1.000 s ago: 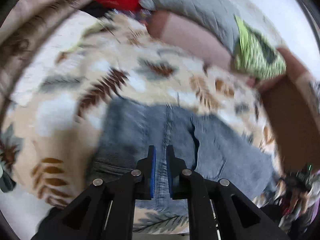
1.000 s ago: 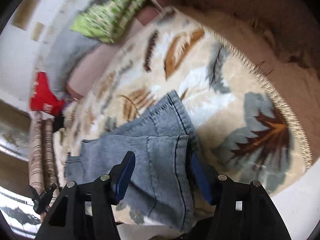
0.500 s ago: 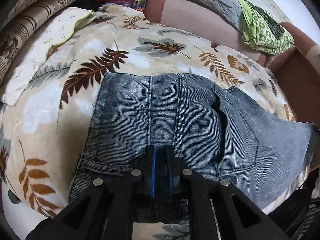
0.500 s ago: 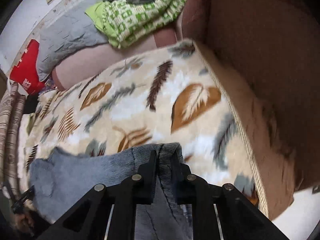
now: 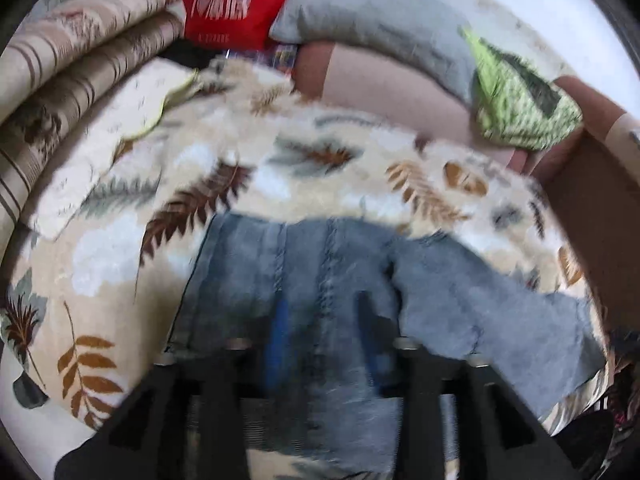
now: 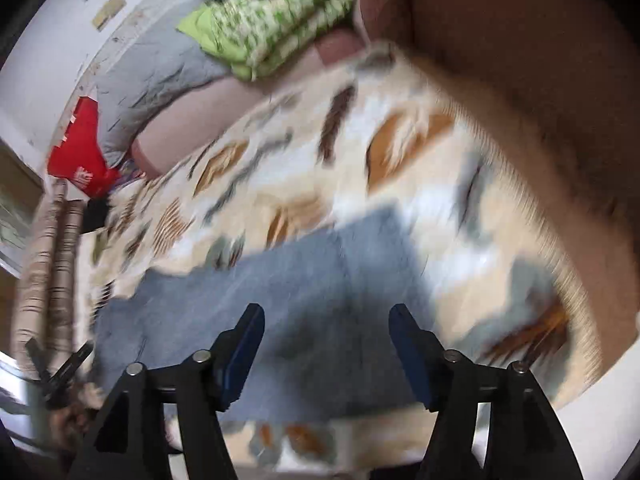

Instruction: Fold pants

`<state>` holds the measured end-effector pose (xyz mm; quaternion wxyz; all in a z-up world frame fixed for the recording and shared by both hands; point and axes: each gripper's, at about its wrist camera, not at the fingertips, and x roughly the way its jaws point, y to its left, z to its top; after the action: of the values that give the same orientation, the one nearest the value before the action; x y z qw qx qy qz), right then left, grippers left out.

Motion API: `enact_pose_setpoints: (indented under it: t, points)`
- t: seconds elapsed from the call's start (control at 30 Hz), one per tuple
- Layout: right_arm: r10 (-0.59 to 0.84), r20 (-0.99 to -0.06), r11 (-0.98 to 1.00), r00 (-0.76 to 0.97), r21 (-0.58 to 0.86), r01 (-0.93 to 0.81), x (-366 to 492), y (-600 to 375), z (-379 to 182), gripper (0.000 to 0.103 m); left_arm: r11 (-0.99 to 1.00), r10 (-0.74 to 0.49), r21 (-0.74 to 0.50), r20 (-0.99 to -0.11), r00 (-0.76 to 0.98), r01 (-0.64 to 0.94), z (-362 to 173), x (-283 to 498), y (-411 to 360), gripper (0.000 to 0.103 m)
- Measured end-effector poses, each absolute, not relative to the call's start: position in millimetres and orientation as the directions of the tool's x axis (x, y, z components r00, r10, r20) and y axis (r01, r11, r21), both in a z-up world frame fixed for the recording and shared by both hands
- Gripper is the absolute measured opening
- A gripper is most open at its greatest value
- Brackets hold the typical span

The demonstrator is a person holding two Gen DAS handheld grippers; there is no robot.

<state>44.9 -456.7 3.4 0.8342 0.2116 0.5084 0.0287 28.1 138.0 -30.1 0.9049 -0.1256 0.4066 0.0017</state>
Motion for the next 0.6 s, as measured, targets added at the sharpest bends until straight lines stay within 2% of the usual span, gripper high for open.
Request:
enact_pose_setpoints:
  t: [0.03,0.07,0.1,0.13,0.2,0.23,0.3,0.4,0.47,0.5,0.6]
  points:
    - [0.272,-0.867,0.899,0.417,0.384,0.212,42,-462,-23,0.068,0.974,-0.086,-0.203,-0.739,0.669,-0.099,-31,29,132,0.053]
    - [0.249,-0.902,0.895,0.352,0.353,0.271,39,-470,-49,0.063,0.982,-0.048,-0.153,-0.760,0.648,-0.106,-37,33,127,0.053]
    - [0.251,-0.897,0.887,0.363,0.363,0.283,36,-476,-58,0.057,0.988,0.013,-0.083,-0.799,0.601,-0.131,-48,40,124,0.053]
    - [0.246,-0.885,0.882,0.395,0.374,0.288,32,-478,-53,0.057,0.982,0.092,-0.005,-0.863,0.496,-0.191,-75,52,131,0.057]
    - [0.204,-0.906,0.899,0.370,0.324,0.296,36,-472,-36,0.058,0.956,0.018,-0.134,-0.862,0.506,-0.262,-86,51,154,0.059]
    - [0.169,-0.913,0.920,0.372,0.281,0.271,40,-463,-22,0.058,0.954,0.050,-0.107,-0.864,0.502,-0.279,-78,51,154,0.059]
    - [0.129,-0.901,0.960,0.415,0.218,0.177,50,-437,5,0.059,0.952,0.127,-0.043,-0.844,0.521,-0.302,-62,48,149,0.057]
    - [0.237,-0.859,0.966,0.454,0.259,-0.014,85,-372,33,0.064,0.963,0.055,-0.121,-0.789,0.613,-0.242,-37,43,137,0.060]
    - [0.332,-0.845,0.943,0.420,0.285,-0.172,116,-308,33,0.064,0.970,-0.017,-0.171,-0.762,0.647,-0.176,-32,46,125,0.067]
    - [0.366,-0.845,0.926,0.390,0.289,-0.242,131,-277,29,0.064,0.976,-0.021,-0.157,-0.761,0.648,-0.153,-34,50,118,0.068]
    - [0.417,-0.857,0.872,0.301,0.284,-0.398,174,-189,10,0.064,0.981,0.106,-0.007,-0.820,0.562,-0.196,-64,68,112,0.068]
